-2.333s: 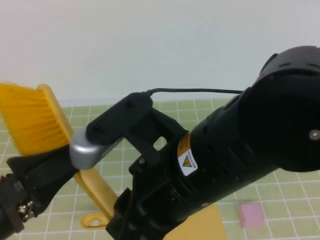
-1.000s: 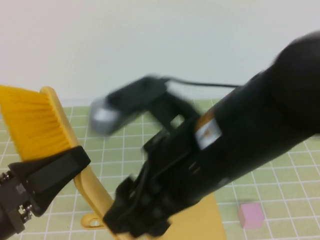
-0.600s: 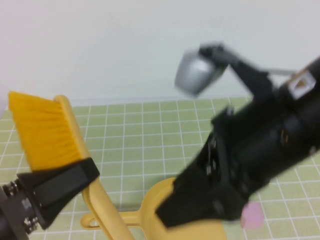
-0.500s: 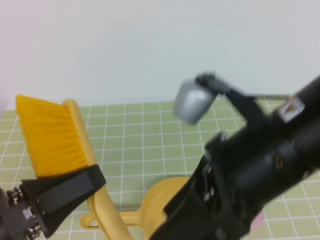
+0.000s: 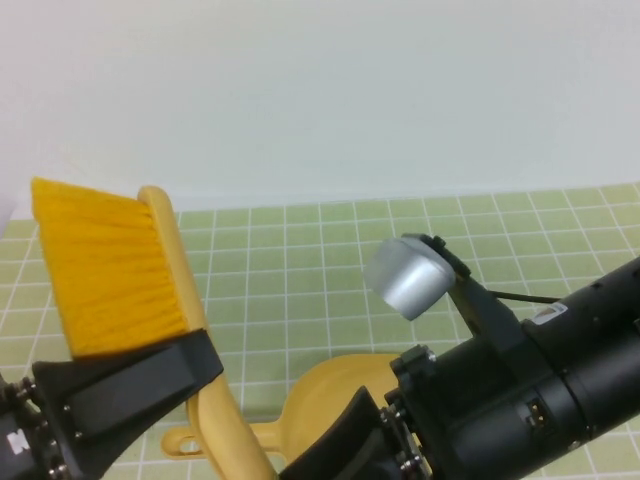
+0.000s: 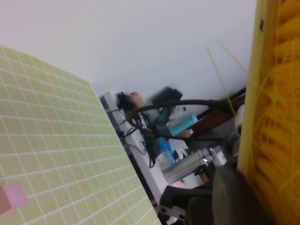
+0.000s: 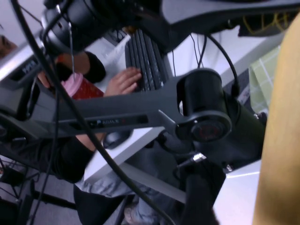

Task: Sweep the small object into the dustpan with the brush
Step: Hand over the broom, then pick up the dustpan from the table

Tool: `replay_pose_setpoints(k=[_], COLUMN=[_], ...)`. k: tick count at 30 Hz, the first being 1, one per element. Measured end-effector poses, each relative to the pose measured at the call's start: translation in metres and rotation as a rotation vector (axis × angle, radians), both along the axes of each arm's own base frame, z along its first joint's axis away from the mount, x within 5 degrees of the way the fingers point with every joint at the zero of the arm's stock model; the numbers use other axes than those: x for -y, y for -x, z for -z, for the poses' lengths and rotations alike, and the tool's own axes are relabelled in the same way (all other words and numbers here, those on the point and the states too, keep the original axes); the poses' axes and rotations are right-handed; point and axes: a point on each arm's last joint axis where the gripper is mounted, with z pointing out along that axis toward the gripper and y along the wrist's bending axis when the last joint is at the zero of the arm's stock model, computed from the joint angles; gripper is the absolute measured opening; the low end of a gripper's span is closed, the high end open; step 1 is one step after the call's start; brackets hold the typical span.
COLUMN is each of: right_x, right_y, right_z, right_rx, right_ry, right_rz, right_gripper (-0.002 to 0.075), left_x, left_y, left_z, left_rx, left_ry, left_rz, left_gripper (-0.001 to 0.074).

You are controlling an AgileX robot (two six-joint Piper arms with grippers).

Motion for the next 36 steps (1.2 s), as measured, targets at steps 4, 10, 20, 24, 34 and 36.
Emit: replay_pose_setpoints(k=[4,10,20,24,34,36], right_x=[-0.001,-0.005,-0.012,-0.012,-0.009,-0.002], right_y=[0.000,-0.003,-0.008,-0.008,-0.030,-0.043], right_z=[0.001,0.008,0.014,0.013,-0.004,-0.011], right_rx=[-0.009,-0.034,-0.080,-0.060,0.044,0.066], right_ry=[-0.004,-0.001,-0.038,-0.056,-0.032,-0.011], right_rz=[-0.006,-0.026,-0.028,-0.041,0.058,0.099], right_gripper=[0.0463,0.0459,0.0227,0.0181,0.0177,0.0177], left_x=[-0.001,-0.001,-0.001,-0.001,-0.004,-0.005], left_y=[0.000,0.000,0.000,0.000,-0.004,-0.005], left_z=[-0.006,-0.009,-0.009,-0.010,-0.038,-0.043], left_rx=[0.018,0.037,0.048,0.103,0.290,0.314], left_ry=[0.063,0.092,0.087,0.054,-0.174,-0.284], left_rz=[-0.001,0.000,0.000,-0.011,-0.090,-0.112], left_gripper=[0.0000,0.0000,0.0003,0.0111,0.0550,0.0505])
